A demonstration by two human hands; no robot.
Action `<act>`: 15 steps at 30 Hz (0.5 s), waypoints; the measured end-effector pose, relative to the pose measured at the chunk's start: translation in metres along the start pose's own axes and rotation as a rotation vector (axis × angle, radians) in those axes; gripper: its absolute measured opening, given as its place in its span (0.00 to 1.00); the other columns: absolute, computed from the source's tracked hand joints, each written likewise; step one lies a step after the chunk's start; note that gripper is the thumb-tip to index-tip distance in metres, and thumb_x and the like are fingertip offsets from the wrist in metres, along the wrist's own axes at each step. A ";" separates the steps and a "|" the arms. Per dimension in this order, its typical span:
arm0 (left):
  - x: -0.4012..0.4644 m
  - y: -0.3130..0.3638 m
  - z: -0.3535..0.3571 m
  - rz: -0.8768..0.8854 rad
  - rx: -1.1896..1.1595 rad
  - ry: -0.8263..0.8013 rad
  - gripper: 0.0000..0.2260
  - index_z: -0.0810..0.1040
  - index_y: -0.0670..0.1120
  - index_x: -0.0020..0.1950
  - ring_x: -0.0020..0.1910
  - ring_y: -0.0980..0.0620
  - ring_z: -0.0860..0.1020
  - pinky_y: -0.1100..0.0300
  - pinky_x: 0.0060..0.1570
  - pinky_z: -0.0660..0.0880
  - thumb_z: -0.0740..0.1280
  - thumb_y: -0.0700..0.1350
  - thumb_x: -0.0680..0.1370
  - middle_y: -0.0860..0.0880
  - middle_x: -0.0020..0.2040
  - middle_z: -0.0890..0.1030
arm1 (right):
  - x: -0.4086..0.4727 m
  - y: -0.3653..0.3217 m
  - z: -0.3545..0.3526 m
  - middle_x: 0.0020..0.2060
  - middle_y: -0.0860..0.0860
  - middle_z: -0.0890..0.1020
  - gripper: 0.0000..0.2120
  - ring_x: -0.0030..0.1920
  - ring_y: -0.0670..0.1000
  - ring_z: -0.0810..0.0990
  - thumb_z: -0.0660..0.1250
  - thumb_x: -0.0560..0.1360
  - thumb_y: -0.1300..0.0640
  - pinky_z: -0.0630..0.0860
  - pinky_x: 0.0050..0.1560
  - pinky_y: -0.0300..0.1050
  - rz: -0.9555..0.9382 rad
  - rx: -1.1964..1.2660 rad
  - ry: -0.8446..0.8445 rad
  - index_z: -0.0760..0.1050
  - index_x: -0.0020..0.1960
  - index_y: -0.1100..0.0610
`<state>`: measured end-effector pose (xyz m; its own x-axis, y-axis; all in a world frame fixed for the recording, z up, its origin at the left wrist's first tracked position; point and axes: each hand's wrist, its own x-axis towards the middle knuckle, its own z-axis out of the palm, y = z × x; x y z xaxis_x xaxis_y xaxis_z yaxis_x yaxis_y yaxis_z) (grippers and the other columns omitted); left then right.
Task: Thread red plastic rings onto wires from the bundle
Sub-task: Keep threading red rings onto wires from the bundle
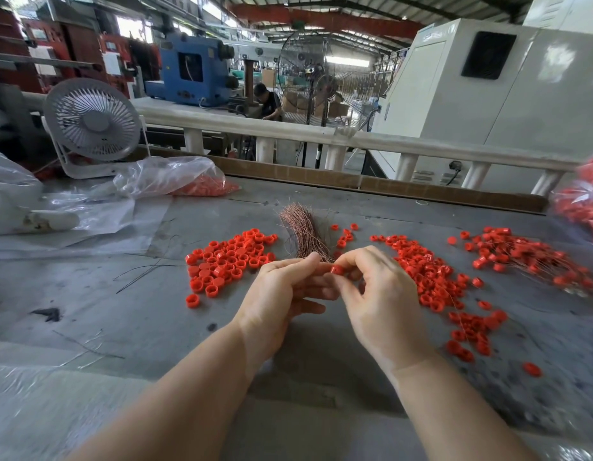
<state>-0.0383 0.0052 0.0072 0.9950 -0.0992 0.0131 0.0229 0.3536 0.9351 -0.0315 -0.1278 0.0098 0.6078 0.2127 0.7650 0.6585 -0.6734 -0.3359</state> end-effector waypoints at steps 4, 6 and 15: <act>0.000 -0.001 0.001 -0.002 0.000 -0.005 0.14 0.82 0.40 0.43 0.32 0.52 0.81 0.64 0.28 0.74 0.64 0.50 0.72 0.45 0.35 0.82 | 0.000 -0.002 -0.001 0.34 0.55 0.77 0.04 0.36 0.57 0.76 0.70 0.67 0.67 0.74 0.37 0.51 -0.016 -0.028 -0.005 0.75 0.38 0.63; 0.000 0.000 0.002 -0.003 0.000 -0.006 0.18 0.82 0.39 0.44 0.32 0.52 0.81 0.64 0.27 0.74 0.65 0.53 0.68 0.45 0.35 0.82 | 0.001 -0.002 -0.001 0.33 0.55 0.77 0.04 0.36 0.57 0.76 0.69 0.67 0.66 0.74 0.37 0.51 -0.030 -0.045 -0.007 0.75 0.37 0.63; 0.000 -0.001 0.002 0.023 0.015 0.000 0.13 0.82 0.40 0.43 0.33 0.51 0.81 0.64 0.28 0.74 0.65 0.49 0.71 0.44 0.35 0.82 | 0.000 -0.002 0.001 0.33 0.55 0.77 0.03 0.36 0.57 0.76 0.68 0.66 0.65 0.73 0.37 0.50 -0.068 -0.096 0.008 0.73 0.36 0.63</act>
<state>-0.0388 0.0030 0.0073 0.9952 -0.0910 0.0351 -0.0019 0.3419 0.9397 -0.0328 -0.1257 0.0104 0.5595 0.2542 0.7889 0.6519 -0.7228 -0.2294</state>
